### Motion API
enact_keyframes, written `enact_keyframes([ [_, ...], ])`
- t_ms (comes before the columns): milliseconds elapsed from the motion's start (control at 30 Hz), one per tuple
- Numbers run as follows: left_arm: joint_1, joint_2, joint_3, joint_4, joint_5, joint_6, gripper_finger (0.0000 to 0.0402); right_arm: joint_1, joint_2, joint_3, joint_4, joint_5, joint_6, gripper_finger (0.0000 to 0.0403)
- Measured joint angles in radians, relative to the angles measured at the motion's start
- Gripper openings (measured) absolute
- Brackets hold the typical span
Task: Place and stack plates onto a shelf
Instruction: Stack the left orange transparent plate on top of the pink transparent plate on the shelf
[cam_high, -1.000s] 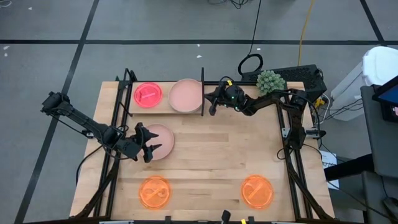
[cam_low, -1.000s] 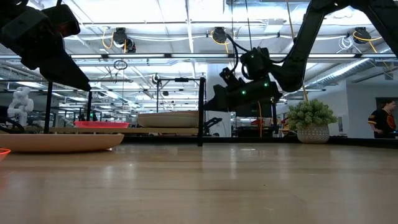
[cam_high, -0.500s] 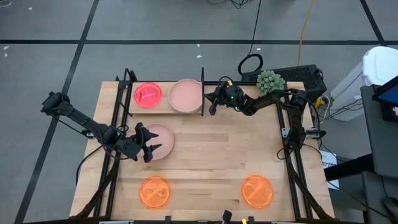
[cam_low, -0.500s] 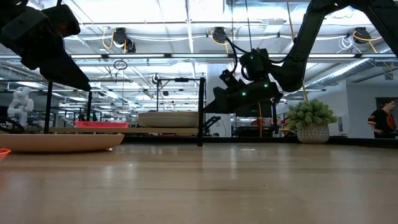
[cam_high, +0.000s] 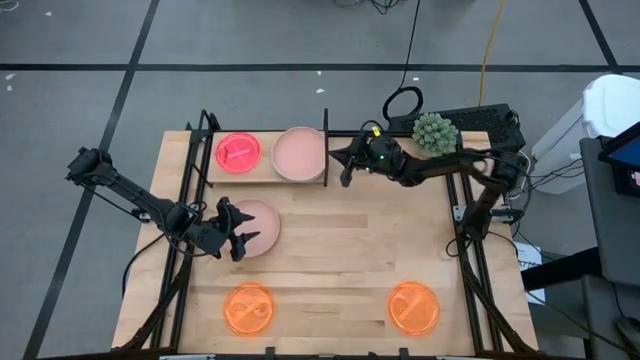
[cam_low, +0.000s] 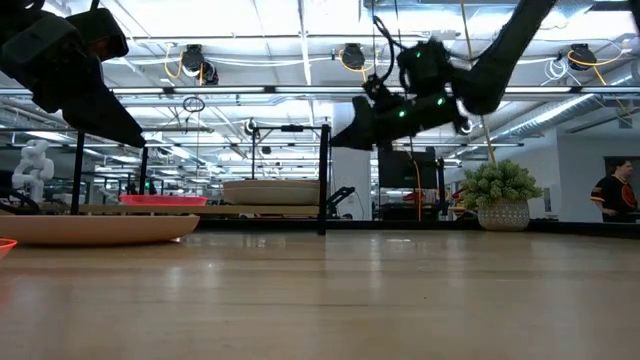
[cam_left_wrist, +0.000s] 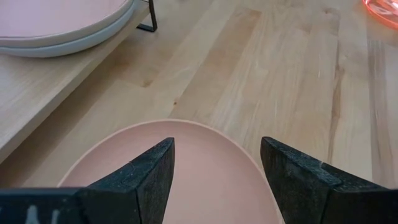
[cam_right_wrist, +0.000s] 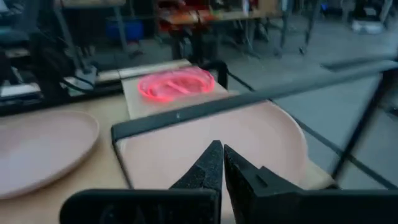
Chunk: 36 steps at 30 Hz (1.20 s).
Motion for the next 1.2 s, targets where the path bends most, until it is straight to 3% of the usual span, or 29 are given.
enact_keyframes([
  [167,-0.022,0.000,0.000,0.000,0.006,-0.006,0.0243,0.034,-0.202,-0.041,-0.267,0.086,0.010,0.0000],
  [333,-0.055,0.000,0.000,0.001,0.024,-0.004,0.0243,0.113,-0.400,-0.141,-0.435,0.089,0.072,0.0000],
  [600,-0.115,0.023,0.000,0.099,0.060,0.072,0.0243,0.319,-0.638,-0.376,-0.391,0.095,0.254,0.0000],
  [700,-0.142,0.067,0.000,0.180,0.097,0.115,0.0243,0.383,-0.679,-0.410,-0.400,0.131,0.346,0.0000],
  [867,-0.216,0.194,0.008,0.258,0.245,0.080,0.0243,0.453,-0.682,-0.409,-0.400,0.154,0.363,0.0000],
  [1067,-0.315,0.351,0.071,0.201,0.300,-0.094,0.0243,0.486,-0.682,-0.408,-0.399,0.196,0.361,0.0000],
  [1200,-0.352,0.403,0.107,0.142,0.307,-0.290,0.0243,0.499,-0.682,-0.407,-0.398,0.196,0.355,0.0000],
])
